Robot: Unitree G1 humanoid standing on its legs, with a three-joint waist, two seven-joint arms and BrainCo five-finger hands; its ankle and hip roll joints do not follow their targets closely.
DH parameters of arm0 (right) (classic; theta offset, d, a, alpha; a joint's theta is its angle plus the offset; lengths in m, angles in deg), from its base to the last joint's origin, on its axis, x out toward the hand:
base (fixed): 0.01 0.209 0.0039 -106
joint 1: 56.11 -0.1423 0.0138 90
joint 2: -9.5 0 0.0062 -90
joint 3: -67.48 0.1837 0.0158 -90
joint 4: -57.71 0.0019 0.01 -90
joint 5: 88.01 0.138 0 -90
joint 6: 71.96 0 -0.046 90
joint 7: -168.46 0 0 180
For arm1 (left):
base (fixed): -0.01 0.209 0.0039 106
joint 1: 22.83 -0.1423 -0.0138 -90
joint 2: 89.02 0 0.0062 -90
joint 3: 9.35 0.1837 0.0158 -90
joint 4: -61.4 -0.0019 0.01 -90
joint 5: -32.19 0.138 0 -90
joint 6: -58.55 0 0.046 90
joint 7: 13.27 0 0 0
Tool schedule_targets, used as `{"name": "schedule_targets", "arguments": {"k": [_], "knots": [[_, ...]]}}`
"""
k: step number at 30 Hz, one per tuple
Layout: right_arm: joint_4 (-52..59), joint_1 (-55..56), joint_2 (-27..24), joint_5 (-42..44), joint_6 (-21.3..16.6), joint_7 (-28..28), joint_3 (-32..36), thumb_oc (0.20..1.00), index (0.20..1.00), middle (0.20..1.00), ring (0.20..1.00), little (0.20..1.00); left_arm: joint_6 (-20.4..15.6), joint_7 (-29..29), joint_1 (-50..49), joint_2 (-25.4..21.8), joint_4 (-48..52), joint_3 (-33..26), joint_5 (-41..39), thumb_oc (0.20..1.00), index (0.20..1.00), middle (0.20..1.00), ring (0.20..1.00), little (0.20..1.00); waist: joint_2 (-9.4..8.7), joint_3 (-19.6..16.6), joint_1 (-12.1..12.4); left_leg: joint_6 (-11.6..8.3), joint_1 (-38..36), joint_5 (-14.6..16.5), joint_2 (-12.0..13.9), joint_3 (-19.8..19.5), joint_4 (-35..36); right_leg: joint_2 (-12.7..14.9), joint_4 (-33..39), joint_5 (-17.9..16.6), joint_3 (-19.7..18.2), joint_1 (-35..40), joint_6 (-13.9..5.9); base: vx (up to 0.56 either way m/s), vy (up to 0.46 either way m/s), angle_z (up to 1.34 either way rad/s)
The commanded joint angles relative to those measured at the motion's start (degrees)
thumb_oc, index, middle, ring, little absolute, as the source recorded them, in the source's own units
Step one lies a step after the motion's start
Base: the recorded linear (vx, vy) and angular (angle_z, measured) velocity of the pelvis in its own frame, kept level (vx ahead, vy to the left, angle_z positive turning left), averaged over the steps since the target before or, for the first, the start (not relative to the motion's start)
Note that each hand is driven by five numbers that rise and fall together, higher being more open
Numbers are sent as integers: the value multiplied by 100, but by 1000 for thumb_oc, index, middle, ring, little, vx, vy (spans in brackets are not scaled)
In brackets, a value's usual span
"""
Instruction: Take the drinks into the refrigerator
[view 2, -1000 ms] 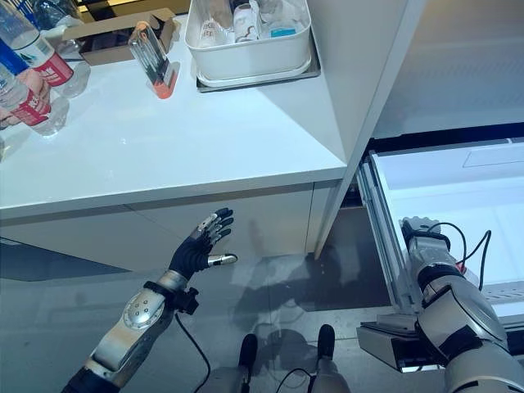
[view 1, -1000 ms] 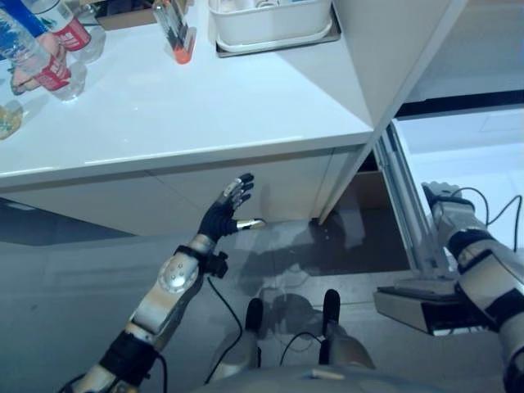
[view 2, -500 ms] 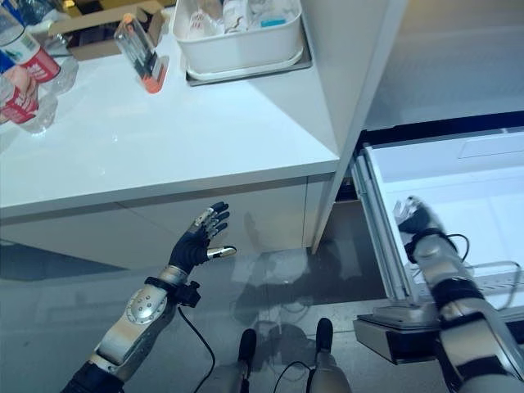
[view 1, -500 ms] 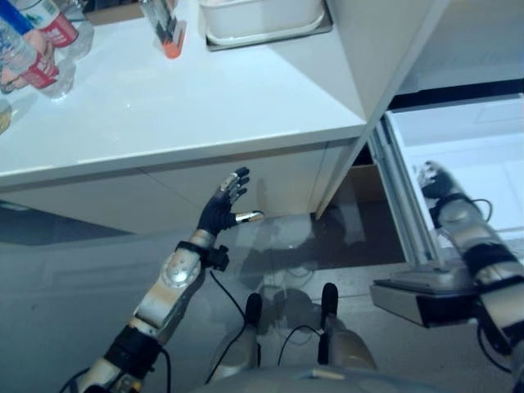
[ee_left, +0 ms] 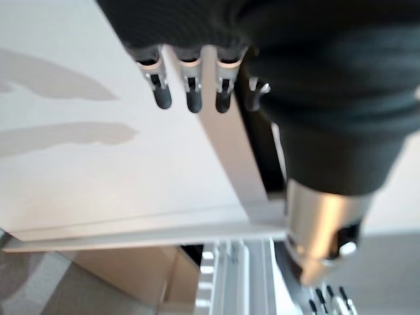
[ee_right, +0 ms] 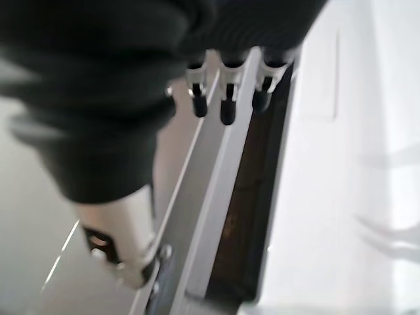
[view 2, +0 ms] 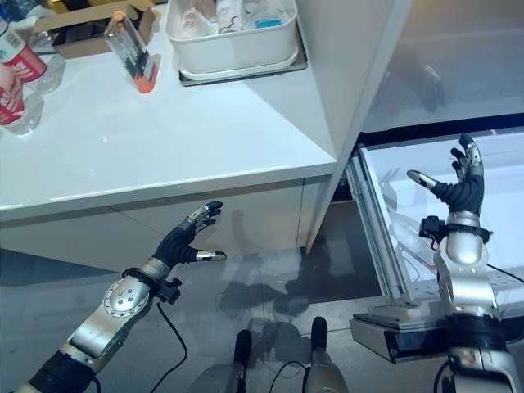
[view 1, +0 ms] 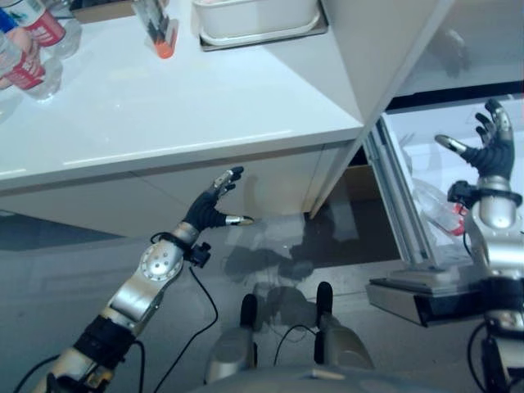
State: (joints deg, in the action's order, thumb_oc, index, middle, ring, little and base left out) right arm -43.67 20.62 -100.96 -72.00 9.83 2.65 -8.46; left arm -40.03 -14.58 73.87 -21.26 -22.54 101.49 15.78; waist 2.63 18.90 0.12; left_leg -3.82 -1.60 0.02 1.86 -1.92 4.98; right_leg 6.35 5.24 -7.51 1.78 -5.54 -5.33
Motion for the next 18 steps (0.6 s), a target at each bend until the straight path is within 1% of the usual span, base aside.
{"name": "schedule_targets", "arguments": {"k": [1, 3, 4, 5, 8, 10, 12, 13, 14, 16, 17, 18], "knots": [[130, 590, -465, 118, -409, 202, 563, 1000, 1000, 1000, 1000, 1000, -373, -245, 187, -97, 372, -103, 86, 1000, 1000, 1000, 1000, 1000, -122, -346, -390, 183, 494, -86, -211, 138, -9, 154, -438, 809, -404, 98, -324, 10, 2, -18], [3, 599, -641, 103, -412, 272, 727, 1000, 1000, 1000, 1000, 1000, -369, -345, 268, -119, 422, -25, -19, 1000, 1000, 1000, 1000, 1000, -121, -430, -479, 177, 428, 1, -199, 214, -8, 135, -411, 852, -484, 129, -332, 14, 11, -25], [3, 607, -651, 105, -413, 273, 741, 1000, 1000, 1000, 1000, 1000, -368, -348, 280, -113, 422, -16, -25, 1000, 1000, 1000, 1000, 1000, -114, -410, -462, 176, 449, -59, -197, 227, -12, 131, -424, 798, -495, 100, -330, -27, 22, -37], [-63, 686, -812, 63, -393, 285, 920, 1000, 1000, 1000, 1000, 1000, -356, -447, 363, -132, 454, 72, -80, 1000, 1000, 1000, 1000, 1000, -98, -472, -536, 173, 411, -40, -181, 307, -11, 112, -412, 783, -574, 95, -339, -26, 18, -28], [-290, 889, -1086, 13, -320, 316, 1242, 1000, 1000, 1000, 1000, 1000, -338, -561, 394, -190, 492, 94, -170, 1000, 1000, 1000, 1000, 1000, -86, -542, -687, 169, 323, 3, -159, 435, -19, 77, -409, 763, -710, 92, -352, 19, 21, -29], [-541, 1109, -1272, 28, -271, 302, 1503, 1000, 1000, 1000, 1000, 1000, -345, -680, 400, -344, 617, 116, -59, 1000, 1000, 1000, 1000, 1000, -76, -596, -789, 170, 262, 38, -143, 543, -26, 43, -396, 742, -811, 88, -363, 34, 29, -32], [-835, 1257, -1380, 120, -243, 288, 1704, 1000, 1000, 1000, 1000, 1000, -332, -774, 267, -442, 646, 131, -139, 1000, 1000, 1000, 1000, 1000, -78, -627, -871, 177, 202, 75, -119, 680, -29, 11, -382, 708, -937, 80, -379, 12, 24, -35], [-853, 1266, -1392, 135, -258, 277, 1708, 1000, 1000, 1000, 1000, 1000, -336, -778, 264, -441, 645, 137, -143, 1000, 1000, 1000, 1000, 1000, -76, -633, -843, 176, 195, 81, -116, 704, -28, 6, -379, 704, -961, 77, -379, 27, 25, -34], [-1229, 1417, -1511, 139, -189, 259, 1860, 1000, 1000, 1000, 1000, 1000, -318, -919, 180, -571, 693, 161, -161, 1000, 1000, 1000, 1000, 1000, -78, -676, -955, 187, 143, 114, -107, 801, -42, -33, -372, 680, -1091, 58, -389, 43, 30, -41], [-1778, 1609, -1714, -5, -68, 231, 1954, 1000, 1000, 1000, 1000, 1000, -285, -1064, 37, -668, 689, 179, -245, 1000, 1000, 1000, 1000, 1000, -81, -716, -993, 191, 62, 155, -79, 962, -53, -75, -384, 654, -1253, 37, -400, 58, 37, -53], [-1986, 1685, -1758, -26, -31, 238, 2030, 1000, 1000, 1000, 1000, 1000, -281, -1105, -25, -735, 710, 167, -249, 1000, 1000, 1000, 1000, 1000, -67, -750, -1022, 201, 7, 230, -77, 996, -37, -83, -366, 702, -1306, 67, -411, 19, 24, -50], [-2201, 1757, -1788, -53, 17, 227, 2088, 1000, 1000, 1000, 1000, 1000, -278, -1136, -81, -792, 719, 158, -250, 1000, 1000, 1000, 1000, 1000, -75, -745, -1069, 202, 10, 191, -70, 1043, -61, -99, -390, 649, -1350, 39, -408, 28, 24, -44]]}}
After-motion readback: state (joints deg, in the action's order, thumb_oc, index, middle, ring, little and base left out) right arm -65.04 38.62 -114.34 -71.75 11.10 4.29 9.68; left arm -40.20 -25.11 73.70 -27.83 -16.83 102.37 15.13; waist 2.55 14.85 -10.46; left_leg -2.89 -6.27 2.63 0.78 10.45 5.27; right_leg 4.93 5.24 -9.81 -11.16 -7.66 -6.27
